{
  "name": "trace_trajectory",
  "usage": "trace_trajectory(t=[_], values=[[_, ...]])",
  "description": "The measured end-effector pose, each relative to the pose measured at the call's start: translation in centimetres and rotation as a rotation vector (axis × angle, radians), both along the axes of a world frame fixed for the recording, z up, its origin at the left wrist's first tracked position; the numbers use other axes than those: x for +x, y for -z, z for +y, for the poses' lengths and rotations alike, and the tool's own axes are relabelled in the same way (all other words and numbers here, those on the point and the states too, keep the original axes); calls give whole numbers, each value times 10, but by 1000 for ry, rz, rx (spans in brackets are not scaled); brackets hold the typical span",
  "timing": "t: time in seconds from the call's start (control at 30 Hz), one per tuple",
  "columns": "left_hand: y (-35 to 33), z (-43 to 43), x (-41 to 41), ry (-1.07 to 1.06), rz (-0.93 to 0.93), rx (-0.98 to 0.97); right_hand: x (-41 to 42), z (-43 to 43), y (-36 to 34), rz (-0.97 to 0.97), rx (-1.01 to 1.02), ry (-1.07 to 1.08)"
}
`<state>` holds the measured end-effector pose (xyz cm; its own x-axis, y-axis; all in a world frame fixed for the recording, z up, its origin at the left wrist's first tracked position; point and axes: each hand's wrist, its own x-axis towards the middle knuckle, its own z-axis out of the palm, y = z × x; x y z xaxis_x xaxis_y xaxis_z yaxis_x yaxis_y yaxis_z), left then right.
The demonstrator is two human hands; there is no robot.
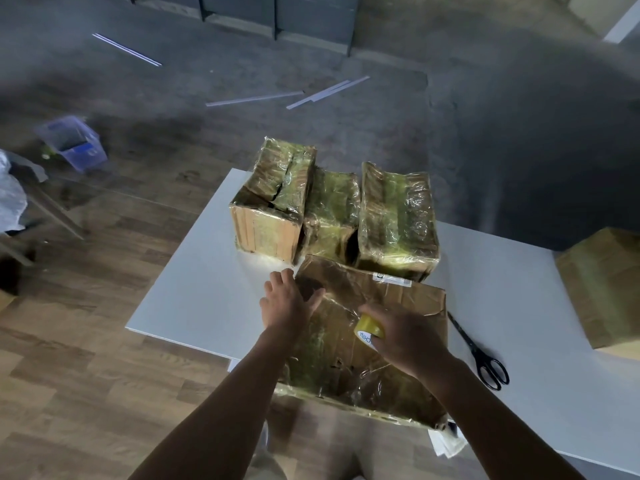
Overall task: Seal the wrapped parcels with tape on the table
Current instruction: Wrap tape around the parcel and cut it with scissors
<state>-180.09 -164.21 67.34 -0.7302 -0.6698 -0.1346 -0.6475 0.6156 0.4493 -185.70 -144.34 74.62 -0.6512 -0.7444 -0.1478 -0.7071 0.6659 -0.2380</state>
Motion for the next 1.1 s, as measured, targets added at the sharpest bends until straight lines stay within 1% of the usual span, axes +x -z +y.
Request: trace_trajectory(t=[0.03, 0.07, 0.1, 0.13, 0.2, 0.27, 0.33, 0.47, 0.53, 0.6, 0.63, 0.7, 0.8, 0.87, 0.93, 1.03, 1.1], values=[[-1, 2, 0, 28, 21, -120, -1, -1, 0, -10, -2, 5], [-1, 6, 1, 98, 85, -236, -1, -1, 0, -23, 0, 13], [2, 11, 1, 210, 172, -326, -2, -1, 0, -29, -3, 17], [6, 17, 3, 339, 239, -376, -2, -1, 1, -36, -2, 17], [15, 25, 10, 505, 290, -403, -2, -1, 1, -47, -8, 17], [20, 27, 20, 557, 277, -397, -1, -1, 1, -47, -27, 14], [23, 27, 32, 603, 225, -409, -2, 4, 3, -69, -66, 10], [24, 27, 41, 673, 40, -402, -3, 24, 7, -176, -183, -58], [22, 28, 40, 673, 0, -387, -3, 33, 10, -193, -218, -64], [20, 29, 41, 665, -13, -386, -6, 39, 8, -193, -252, -17], [19, 30, 41, 659, -14, -381, -9, 42, 4, -171, -238, -8], [17, 30, 40, 647, -4, -368, -18, 53, -3, -100, -141, -26], [17, 31, 38, 653, -9, -374, -19, 61, -11, -109, 26, 3], [15, 34, 37, 663, -46, -385, -14, 54, -9, -53, 113, 2], [11, 41, 36, 674, -101, -394, -11, 45, -7, -24, 128, 31], [-1, 57, 30, 701, -258, -389, -10, 39, -5, -36, 116, 63], [-6, 69, 28, 726, -255, -391, -7, 39, -4, -24, 118, 61]])
